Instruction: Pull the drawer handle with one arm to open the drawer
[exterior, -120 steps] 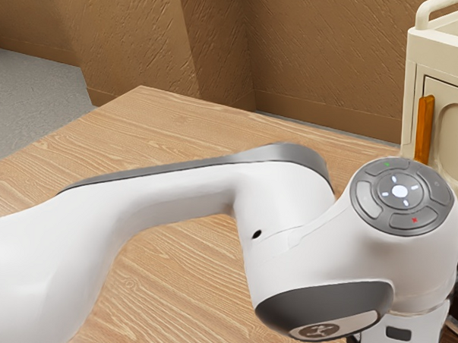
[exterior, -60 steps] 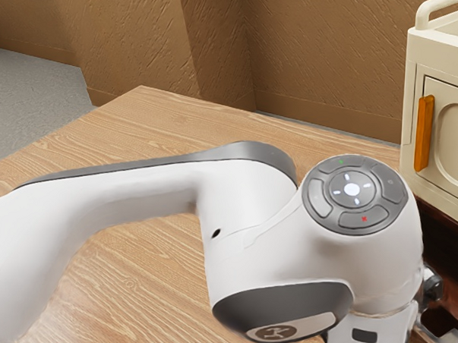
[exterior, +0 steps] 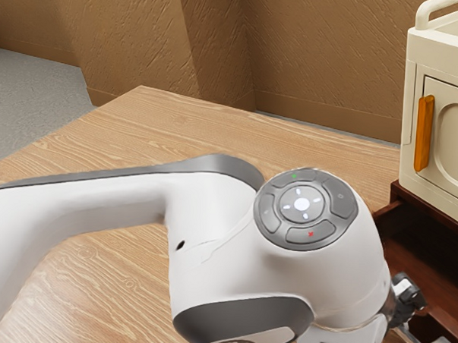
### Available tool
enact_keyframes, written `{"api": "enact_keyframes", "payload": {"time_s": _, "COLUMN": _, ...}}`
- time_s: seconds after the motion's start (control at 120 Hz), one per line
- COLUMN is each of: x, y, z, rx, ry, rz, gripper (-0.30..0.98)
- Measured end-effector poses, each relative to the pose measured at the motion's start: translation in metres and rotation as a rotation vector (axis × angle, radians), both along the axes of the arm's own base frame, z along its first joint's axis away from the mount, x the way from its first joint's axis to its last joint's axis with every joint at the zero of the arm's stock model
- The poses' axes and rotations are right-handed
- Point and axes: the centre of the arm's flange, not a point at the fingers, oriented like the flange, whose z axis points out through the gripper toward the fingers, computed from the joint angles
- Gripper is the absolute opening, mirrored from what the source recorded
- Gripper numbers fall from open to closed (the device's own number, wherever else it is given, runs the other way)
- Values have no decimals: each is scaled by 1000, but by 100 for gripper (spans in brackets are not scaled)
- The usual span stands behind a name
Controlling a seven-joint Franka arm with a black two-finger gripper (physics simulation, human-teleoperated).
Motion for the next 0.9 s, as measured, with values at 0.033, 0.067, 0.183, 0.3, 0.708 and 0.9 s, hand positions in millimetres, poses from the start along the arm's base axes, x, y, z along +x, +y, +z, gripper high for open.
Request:
{"api": "enact_keyframes", "payload": {"time_s": 0.033, "x": -4, "y": 0, "z": 2, "rx": -3, "ry": 0, "rz": -5, "gripper": 64}}
{"api": "enact_keyframes", "payload": {"time_s": 0.067, "x": -10, "y": -1, "z": 3, "rx": -6, "ry": 0, "rz": -14, "gripper": 64}}
{"api": "enact_keyframes", "payload": {"time_s": 0.183, "x": -29, "y": -5, "z": 4, "rx": 2, "ry": -7, "rz": -47, "gripper": 63}}
{"api": "enact_keyframes", "payload": {"time_s": 0.3, "x": -36, "y": -2, "z": 4, "rx": 7, "ry": -11, "rz": -52, "gripper": 65}}
{"api": "enact_keyframes", "payload": {"time_s": 0.708, "x": -58, "y": 10, "z": 19, "rx": 141, "ry": 18, "rz": -36, "gripper": 67}}
{"api": "enact_keyframes", "payload": {"time_s": 0.9, "x": -71, "y": 17, "z": 55, "rx": 124, "ry": -1, "rz": -27, "gripper": 67}}
